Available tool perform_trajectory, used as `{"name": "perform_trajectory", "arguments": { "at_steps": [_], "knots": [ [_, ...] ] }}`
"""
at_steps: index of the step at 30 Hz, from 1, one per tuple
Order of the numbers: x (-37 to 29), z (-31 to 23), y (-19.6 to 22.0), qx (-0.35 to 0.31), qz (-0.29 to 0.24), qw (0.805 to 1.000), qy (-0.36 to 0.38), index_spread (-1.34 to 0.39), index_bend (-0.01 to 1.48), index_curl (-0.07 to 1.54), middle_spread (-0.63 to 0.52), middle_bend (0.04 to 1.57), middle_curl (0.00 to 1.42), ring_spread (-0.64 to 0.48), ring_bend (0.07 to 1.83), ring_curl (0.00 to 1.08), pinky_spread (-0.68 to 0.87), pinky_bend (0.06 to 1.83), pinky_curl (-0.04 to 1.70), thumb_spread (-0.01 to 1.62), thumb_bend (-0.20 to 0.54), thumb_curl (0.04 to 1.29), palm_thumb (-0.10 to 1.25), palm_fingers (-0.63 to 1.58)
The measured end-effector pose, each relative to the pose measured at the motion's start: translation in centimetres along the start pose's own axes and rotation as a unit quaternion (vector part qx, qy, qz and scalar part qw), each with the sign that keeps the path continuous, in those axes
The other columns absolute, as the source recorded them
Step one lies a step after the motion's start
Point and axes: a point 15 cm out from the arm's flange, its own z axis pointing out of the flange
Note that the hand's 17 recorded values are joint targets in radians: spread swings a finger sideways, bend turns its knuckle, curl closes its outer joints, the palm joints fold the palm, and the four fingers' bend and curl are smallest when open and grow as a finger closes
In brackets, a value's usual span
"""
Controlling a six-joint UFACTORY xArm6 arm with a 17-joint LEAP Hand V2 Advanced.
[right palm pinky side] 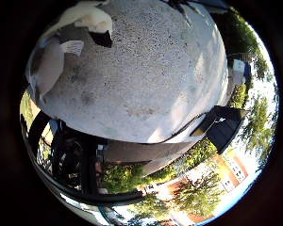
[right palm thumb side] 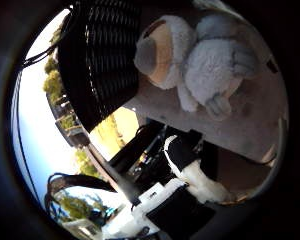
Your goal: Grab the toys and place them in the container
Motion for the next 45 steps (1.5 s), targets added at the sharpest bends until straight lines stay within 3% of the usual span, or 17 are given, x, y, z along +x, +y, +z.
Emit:
{"name": "perform_trajectory", "arguments": {
  "at_steps": [5,9,13,17,22,28,35,45],
  "knots": [
    [-2.4,0.5,-1.5,0.000,-0.012,1.000,0.016,0.04,0.19,0.17,0.15,0.20,0.44,0.25,0.54,0.32,0.45,0.61,0.48,1.06,-0.030,0.31,0.49,0.11],
    [-4.6,2.0,-2.1,-0.013,-0.022,0.999,0.024,0.03,0.15,0.17,0.07,0.25,0.46,0.20,0.63,0.35,0.42,0.60,0.46,1.06,-0.020,0.31,0.53,0.28],
    [-5.3,2.7,-2.4,-0.023,-0.027,0.999,0.030,-0.08,0.12,0.14,-0.03,0.48,0.57,0.13,0.91,0.45,0.36,0.61,0.50,1.06,-0.017,0.33,0.59,0.52],
    [-6.5,2.9,-3.0,-0.028,-0.034,0.998,0.040,-0.21,0.14,0.05,-0.12,0.72,0.73,0.06,1.21,0.59,0.32,0.66,0.61,1.06,-0.013,0.35,0.67,0.56],
    [-6.6,2.9,-3.3,-0.024,-0.034,0.998,0.043,-0.37,0.38,0.00,-0.20,0.86,0.89,-0.02,1.37,0.70,0.31,0.86,0.78,1.04,-0.005,0.40,0.78,0.76],
    [-5.8,2.7,-3.8,-0.008,-0.018,0.999,0.039,-0.55,0.67,-0.01,-0.26,0.96,1.05,-0.08,1.37,0.75,0.29,1.20,0.96,1.02,0.022,0.49,0.95,0.95],
    [-4.5,2.2,-3.6,0.000,0.006,0.999,0.033,-0.70,0.88,-0.01,-0.28,1.02,1.15,-0.11,1.39,0.80,0.26,1.31,1.03,1.06,0.031,0.59,1.03,0.92],
    [-1.8,-0.6,-2.9,0.018,0.030,0.999,0.027,-0.83,1.09,-0.02,-0.30,1.07,1.24,-0.13,1.44,0.85,0.21,1.40,1.04,1.10,-0.009,0.71,1.03,0.85]
  ]
}}
